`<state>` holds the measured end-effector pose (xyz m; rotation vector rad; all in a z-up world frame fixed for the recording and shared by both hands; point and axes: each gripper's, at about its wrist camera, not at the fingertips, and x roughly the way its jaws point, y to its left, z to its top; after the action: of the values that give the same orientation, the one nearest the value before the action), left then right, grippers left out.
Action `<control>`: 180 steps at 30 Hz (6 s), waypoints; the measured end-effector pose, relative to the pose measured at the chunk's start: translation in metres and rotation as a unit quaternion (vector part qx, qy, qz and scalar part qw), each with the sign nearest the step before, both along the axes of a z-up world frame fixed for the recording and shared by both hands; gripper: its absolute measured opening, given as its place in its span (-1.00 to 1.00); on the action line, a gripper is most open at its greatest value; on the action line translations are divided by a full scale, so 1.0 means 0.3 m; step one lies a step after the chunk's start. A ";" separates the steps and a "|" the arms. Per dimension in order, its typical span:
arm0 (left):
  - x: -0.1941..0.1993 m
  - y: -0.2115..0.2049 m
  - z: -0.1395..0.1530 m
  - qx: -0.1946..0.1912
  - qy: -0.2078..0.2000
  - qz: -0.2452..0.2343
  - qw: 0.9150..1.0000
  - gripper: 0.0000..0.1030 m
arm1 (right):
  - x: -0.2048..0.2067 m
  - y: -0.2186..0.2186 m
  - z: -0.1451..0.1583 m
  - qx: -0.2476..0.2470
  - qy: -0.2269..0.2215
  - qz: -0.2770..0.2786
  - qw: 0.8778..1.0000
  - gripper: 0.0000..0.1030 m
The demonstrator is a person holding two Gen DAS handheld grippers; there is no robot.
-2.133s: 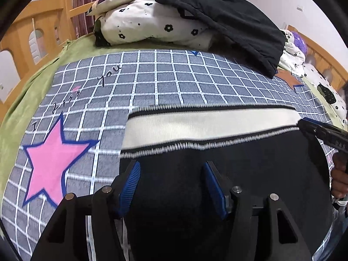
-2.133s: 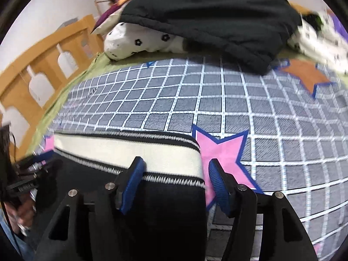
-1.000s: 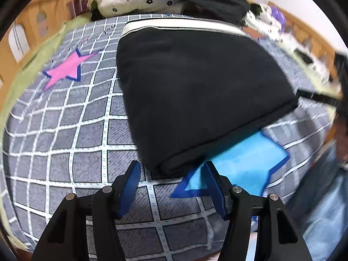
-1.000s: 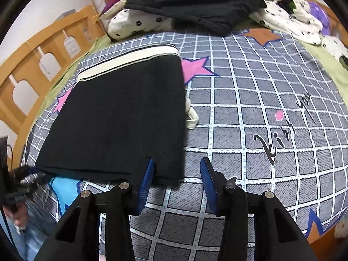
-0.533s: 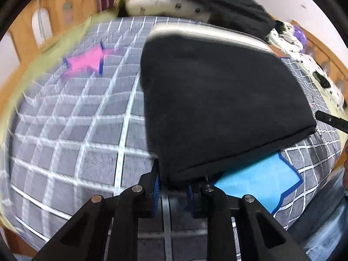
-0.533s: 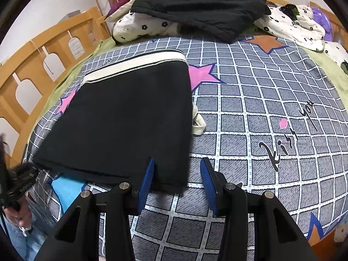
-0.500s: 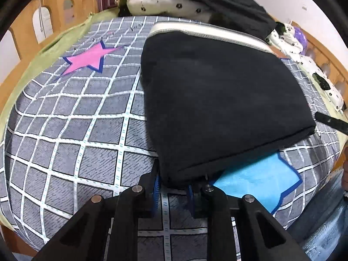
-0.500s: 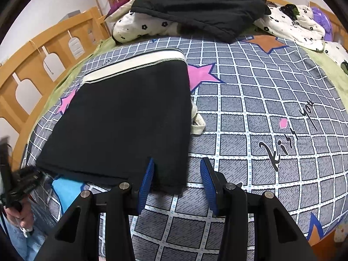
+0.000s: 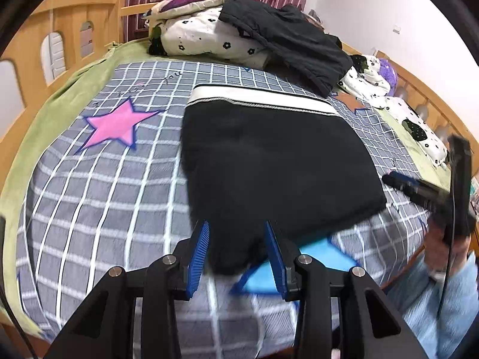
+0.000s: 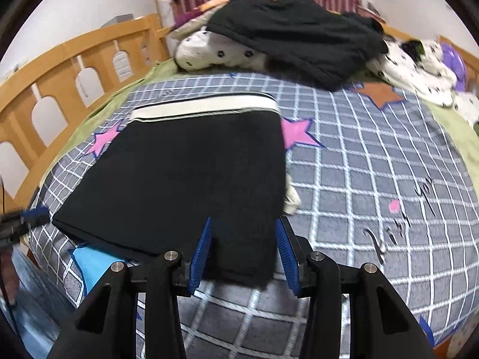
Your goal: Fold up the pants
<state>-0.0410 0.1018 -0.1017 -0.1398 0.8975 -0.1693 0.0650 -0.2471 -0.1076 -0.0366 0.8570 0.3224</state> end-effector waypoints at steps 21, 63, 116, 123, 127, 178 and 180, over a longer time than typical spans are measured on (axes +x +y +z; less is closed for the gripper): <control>0.310 -0.070 0.083 0.128 -0.053 0.056 0.989 -0.18 | 0.178 0.085 0.048 -0.046 -0.012 -0.010 0.999 -0.19; 0.688 0.100 -0.144 -0.016 0.021 0.070 0.997 -0.05 | 0.616 0.127 -0.077 -0.062 -0.032 0.010 0.998 -0.08; 0.029 0.057 -0.130 -0.006 0.021 -0.044 0.999 -0.33 | 0.115 0.004 -0.080 -0.113 0.034 -0.020 0.993 -0.30; -0.070 0.004 -0.173 0.089 0.026 -0.072 0.993 -0.28 | 0.087 -0.003 -0.078 -0.113 0.039 -0.014 0.993 -0.30; -0.065 -0.017 -0.220 0.172 0.027 -0.055 0.983 -0.29 | 0.086 -0.010 -0.076 -0.106 0.043 -0.017 0.993 -0.30; 0.586 -0.050 -0.172 0.141 0.007 0.024 0.990 -0.30 | 0.542 0.146 -0.061 -0.101 -0.039 0.008 0.994 -0.21; 0.582 -0.066 -0.162 0.154 0.000 0.020 0.988 -0.30 | 0.557 0.135 -0.089 -0.084 -0.052 0.000 0.995 -0.20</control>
<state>0.1336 0.0819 -0.1501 0.1293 0.9103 0.0078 0.2322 -0.2066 -0.1342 -0.2083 0.7798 0.2466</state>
